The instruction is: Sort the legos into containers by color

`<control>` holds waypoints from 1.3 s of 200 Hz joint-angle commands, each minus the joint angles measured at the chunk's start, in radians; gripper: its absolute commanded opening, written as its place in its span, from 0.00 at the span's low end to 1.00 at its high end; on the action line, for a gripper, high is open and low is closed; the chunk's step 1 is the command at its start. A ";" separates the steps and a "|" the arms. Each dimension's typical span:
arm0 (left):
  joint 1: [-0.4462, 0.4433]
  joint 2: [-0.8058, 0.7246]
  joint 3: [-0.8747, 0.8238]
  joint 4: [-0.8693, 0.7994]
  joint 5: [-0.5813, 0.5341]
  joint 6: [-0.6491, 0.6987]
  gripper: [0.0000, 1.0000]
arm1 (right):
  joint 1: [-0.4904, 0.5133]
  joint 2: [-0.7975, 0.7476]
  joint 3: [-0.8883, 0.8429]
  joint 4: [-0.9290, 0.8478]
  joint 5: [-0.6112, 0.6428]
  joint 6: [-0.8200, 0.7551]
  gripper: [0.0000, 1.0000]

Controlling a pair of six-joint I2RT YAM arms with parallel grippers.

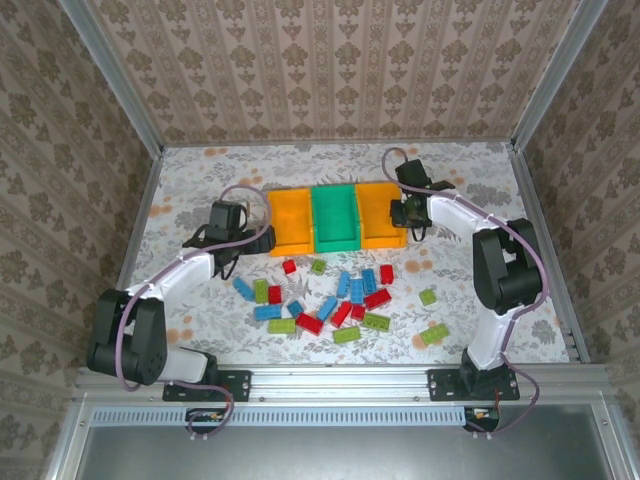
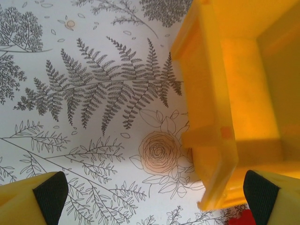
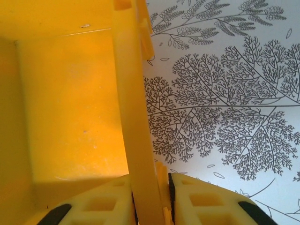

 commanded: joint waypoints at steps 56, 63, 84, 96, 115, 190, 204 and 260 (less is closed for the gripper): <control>-0.004 0.003 0.020 -0.041 -0.021 -0.013 1.00 | 0.002 -0.044 -0.021 -0.046 0.086 0.020 0.71; -0.004 0.001 0.017 -0.038 -0.021 -0.013 1.00 | 0.002 -0.077 -0.048 -0.029 0.082 0.010 0.79; -0.004 -0.007 0.010 -0.029 -0.015 -0.011 1.00 | 0.002 -0.190 -0.124 -0.002 0.065 0.000 0.90; -0.004 -0.009 0.009 -0.028 -0.010 -0.010 1.00 | 0.003 -0.254 -0.162 -0.017 0.046 0.000 0.91; -0.004 -0.013 0.005 -0.022 -0.004 -0.007 1.00 | 0.002 -0.336 -0.220 -0.119 0.015 0.004 0.89; -0.004 0.019 0.031 0.021 0.006 -0.012 1.00 | 0.004 -0.455 -0.449 -0.354 -0.087 0.269 0.86; -0.005 0.026 0.032 0.029 0.013 -0.014 1.00 | 0.006 -0.503 -0.488 -0.306 -0.124 0.326 0.85; -0.003 0.036 0.027 0.038 0.025 -0.014 1.00 | 0.021 -0.469 -0.532 -0.313 -0.100 0.339 0.84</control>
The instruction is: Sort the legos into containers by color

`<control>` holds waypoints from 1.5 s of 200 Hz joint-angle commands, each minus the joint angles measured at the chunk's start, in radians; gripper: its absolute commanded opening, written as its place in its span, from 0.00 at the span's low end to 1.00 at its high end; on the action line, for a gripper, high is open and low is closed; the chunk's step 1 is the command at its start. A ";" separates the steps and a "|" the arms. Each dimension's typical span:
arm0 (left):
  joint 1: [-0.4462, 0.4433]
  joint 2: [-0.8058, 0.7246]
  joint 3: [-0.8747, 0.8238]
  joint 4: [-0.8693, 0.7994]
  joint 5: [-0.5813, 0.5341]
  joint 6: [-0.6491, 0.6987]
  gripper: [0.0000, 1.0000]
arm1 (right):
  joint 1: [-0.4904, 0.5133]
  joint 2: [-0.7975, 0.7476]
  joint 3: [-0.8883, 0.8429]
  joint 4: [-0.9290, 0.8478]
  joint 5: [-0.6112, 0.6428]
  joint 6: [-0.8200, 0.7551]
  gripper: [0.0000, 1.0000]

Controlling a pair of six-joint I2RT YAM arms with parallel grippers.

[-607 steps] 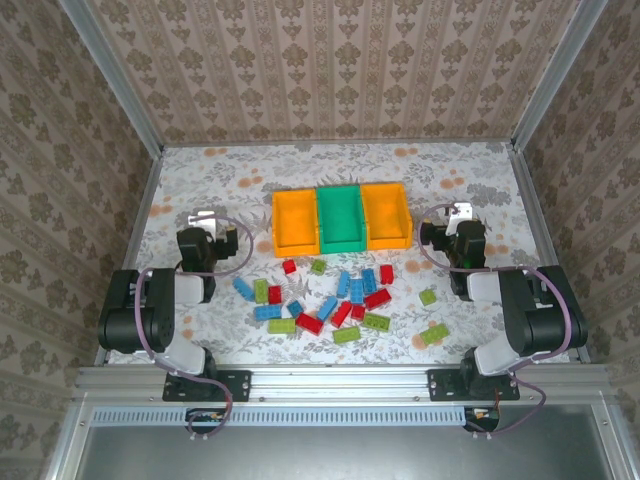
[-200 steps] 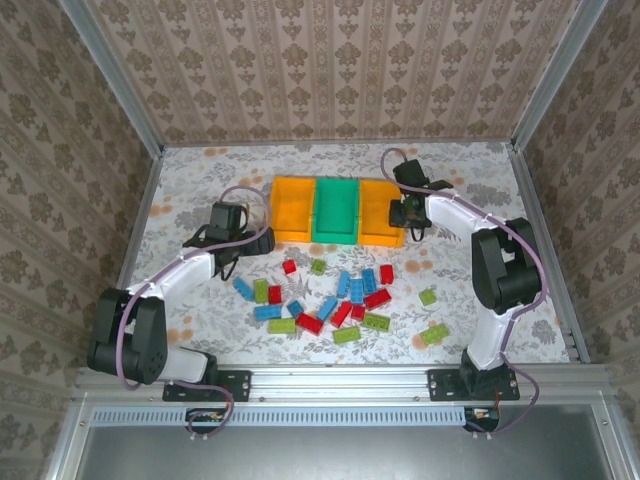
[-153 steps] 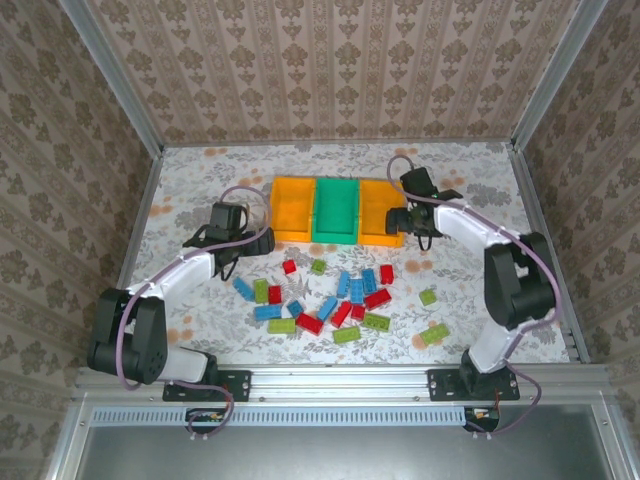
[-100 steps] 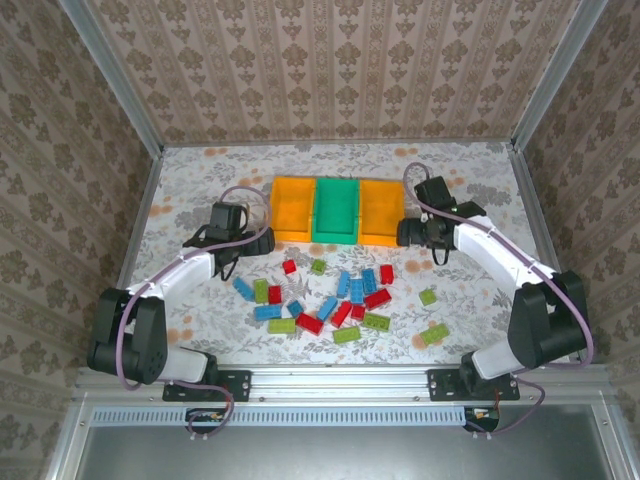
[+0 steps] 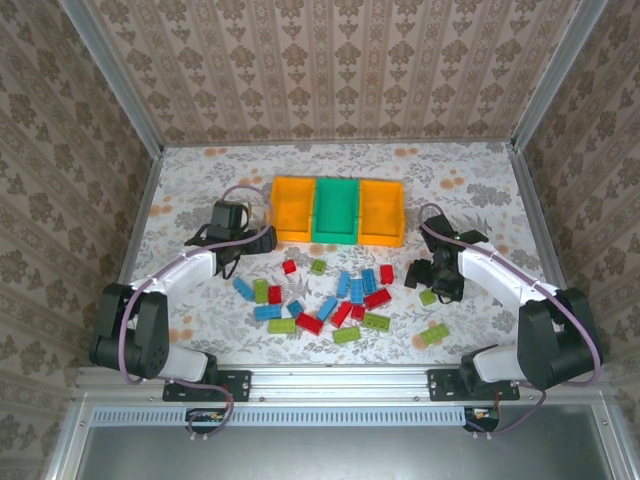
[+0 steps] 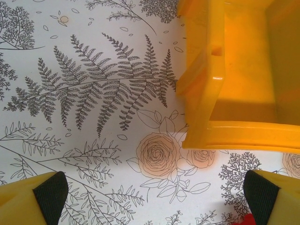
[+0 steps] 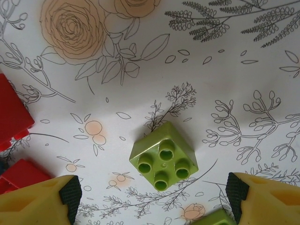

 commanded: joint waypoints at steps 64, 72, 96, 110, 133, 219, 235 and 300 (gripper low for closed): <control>-0.002 0.011 0.010 0.024 0.016 -0.019 1.00 | 0.014 0.117 -0.018 0.005 -0.031 0.104 0.82; -0.003 0.012 0.008 0.024 0.017 -0.019 1.00 | 0.014 0.125 -0.016 0.004 -0.031 0.109 0.82; -0.003 0.015 0.003 0.026 0.017 -0.020 1.00 | 0.014 0.142 -0.015 0.031 -0.038 0.122 0.80; -0.003 0.016 0.005 0.023 0.017 -0.019 1.00 | 0.020 0.154 -0.010 0.042 -0.040 0.114 0.76; -0.003 0.017 0.009 0.021 0.013 -0.016 1.00 | 0.025 0.183 0.002 0.037 -0.031 0.099 0.69; -0.002 0.021 0.012 0.011 0.012 -0.015 1.00 | 0.030 0.229 0.057 0.078 0.004 0.059 0.54; -0.002 0.021 0.011 0.007 0.013 -0.015 1.00 | 0.035 0.248 0.080 0.089 0.011 0.035 0.52; -0.001 0.016 0.016 -0.008 0.011 -0.013 1.00 | 0.045 0.321 0.164 0.075 0.021 -0.002 0.55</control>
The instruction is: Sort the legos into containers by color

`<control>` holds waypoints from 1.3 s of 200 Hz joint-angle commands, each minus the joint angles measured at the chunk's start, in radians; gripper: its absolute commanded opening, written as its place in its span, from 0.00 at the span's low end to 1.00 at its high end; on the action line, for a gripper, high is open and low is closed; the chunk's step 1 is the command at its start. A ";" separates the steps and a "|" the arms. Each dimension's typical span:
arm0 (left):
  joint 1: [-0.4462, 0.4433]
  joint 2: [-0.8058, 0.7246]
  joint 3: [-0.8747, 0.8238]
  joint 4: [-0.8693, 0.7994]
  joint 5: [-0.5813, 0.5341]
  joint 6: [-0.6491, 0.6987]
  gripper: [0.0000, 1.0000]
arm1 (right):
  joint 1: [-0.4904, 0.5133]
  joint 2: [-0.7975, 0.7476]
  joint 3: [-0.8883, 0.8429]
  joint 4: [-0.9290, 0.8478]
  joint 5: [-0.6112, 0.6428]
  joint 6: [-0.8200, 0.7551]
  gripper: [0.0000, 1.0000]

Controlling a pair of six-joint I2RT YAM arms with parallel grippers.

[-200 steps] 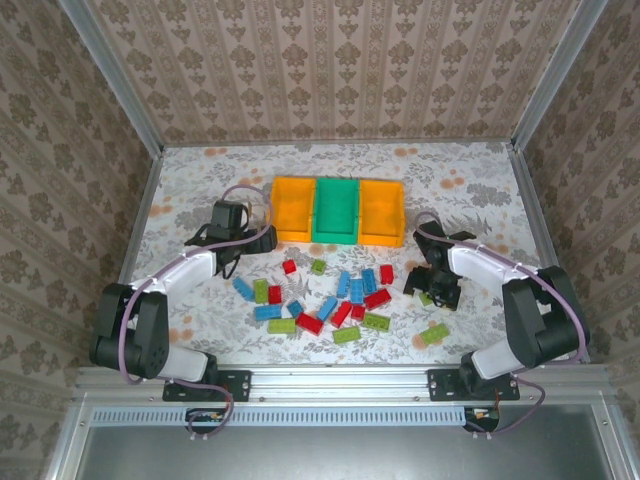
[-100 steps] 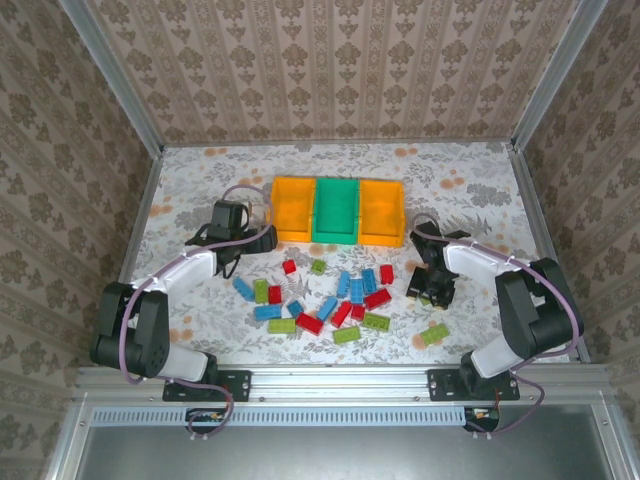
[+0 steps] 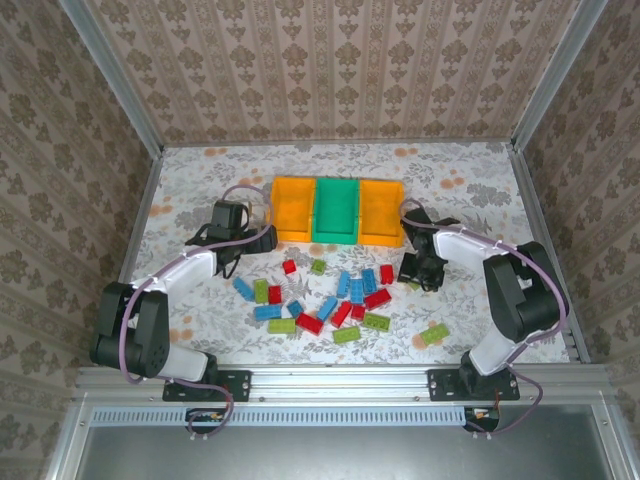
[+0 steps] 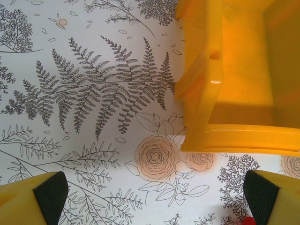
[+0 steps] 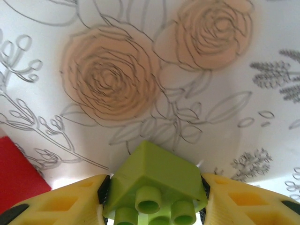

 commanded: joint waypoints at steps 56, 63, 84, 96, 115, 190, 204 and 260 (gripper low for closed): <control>-0.002 0.010 0.024 -0.027 0.011 -0.004 1.00 | 0.006 0.044 0.045 -0.016 0.026 0.047 0.75; -0.002 0.012 0.025 -0.028 0.011 -0.003 1.00 | 0.005 0.045 0.046 -0.009 0.020 0.059 0.75; -0.002 0.015 0.026 -0.027 0.013 -0.001 1.00 | 0.012 0.053 0.047 0.008 -0.005 0.090 0.73; -0.001 0.016 0.027 -0.028 0.015 0.000 1.00 | 0.014 0.059 0.046 0.007 -0.004 0.103 0.71; -0.003 0.016 0.027 -0.026 0.016 0.000 1.00 | 0.016 0.062 0.036 0.016 0.000 0.114 0.66; -0.002 0.016 0.026 -0.024 0.022 0.002 1.00 | 0.017 0.080 0.072 -0.004 0.027 0.096 0.54; -0.002 0.015 0.025 -0.024 0.022 0.000 1.00 | 0.016 0.084 0.077 -0.007 0.028 0.091 0.52; -0.002 0.011 0.015 -0.022 0.023 -0.003 1.00 | 0.017 0.080 0.097 -0.013 0.048 0.037 0.44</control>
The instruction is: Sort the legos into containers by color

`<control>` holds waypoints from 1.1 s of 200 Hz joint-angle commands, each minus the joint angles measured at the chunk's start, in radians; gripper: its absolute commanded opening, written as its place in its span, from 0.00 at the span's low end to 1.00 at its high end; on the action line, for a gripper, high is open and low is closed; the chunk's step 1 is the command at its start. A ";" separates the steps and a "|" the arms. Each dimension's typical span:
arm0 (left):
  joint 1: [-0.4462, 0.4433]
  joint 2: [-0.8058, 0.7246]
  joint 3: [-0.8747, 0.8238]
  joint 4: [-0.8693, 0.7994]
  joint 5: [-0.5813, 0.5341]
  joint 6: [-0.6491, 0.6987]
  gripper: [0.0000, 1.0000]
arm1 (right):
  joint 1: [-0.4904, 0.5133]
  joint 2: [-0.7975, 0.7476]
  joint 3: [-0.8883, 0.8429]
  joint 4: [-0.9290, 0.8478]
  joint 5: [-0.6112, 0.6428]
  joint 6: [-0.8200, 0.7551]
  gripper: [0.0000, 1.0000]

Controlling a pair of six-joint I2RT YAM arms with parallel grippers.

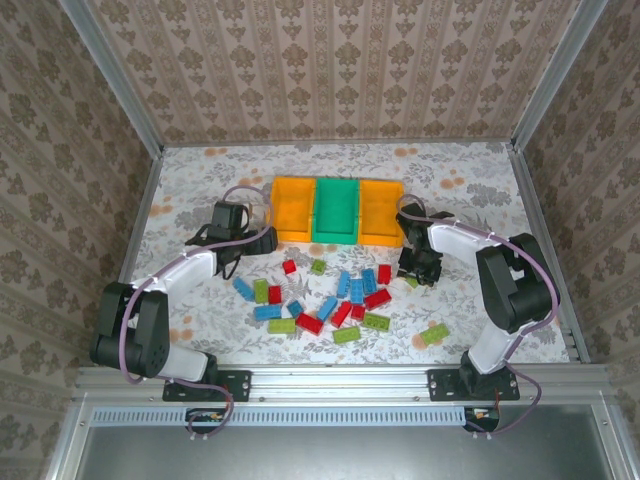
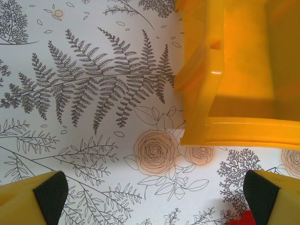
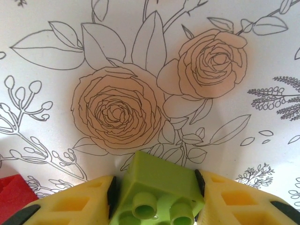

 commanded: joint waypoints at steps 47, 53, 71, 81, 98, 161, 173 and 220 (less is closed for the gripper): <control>-0.002 0.006 0.008 -0.003 0.014 -0.008 1.00 | 0.009 0.037 0.064 0.002 0.030 -0.114 0.35; -0.002 0.006 0.007 -0.003 0.012 -0.009 1.00 | 0.009 0.041 0.065 -0.001 0.033 -0.116 0.35; -0.002 0.001 0.003 -0.003 0.008 -0.011 1.00 | 0.009 0.044 0.064 -0.001 0.038 -0.116 0.34; -0.001 -0.002 0.000 -0.003 0.006 -0.011 1.00 | 0.009 0.045 0.063 -0.001 0.039 -0.114 0.33; -0.002 -0.005 -0.001 -0.006 0.003 -0.012 1.00 | 0.010 0.036 0.066 -0.002 0.043 -0.111 0.31; -0.002 -0.001 -0.006 0.000 0.010 -0.026 1.00 | 0.032 -0.060 0.261 -0.011 0.067 -0.184 0.30; -0.002 -0.002 -0.007 0.001 0.011 -0.030 1.00 | 0.033 -0.056 0.300 0.007 0.072 -0.205 0.30; -0.002 -0.013 -0.014 -0.011 0.007 -0.040 1.00 | 0.034 0.077 0.453 0.024 0.078 -0.252 0.31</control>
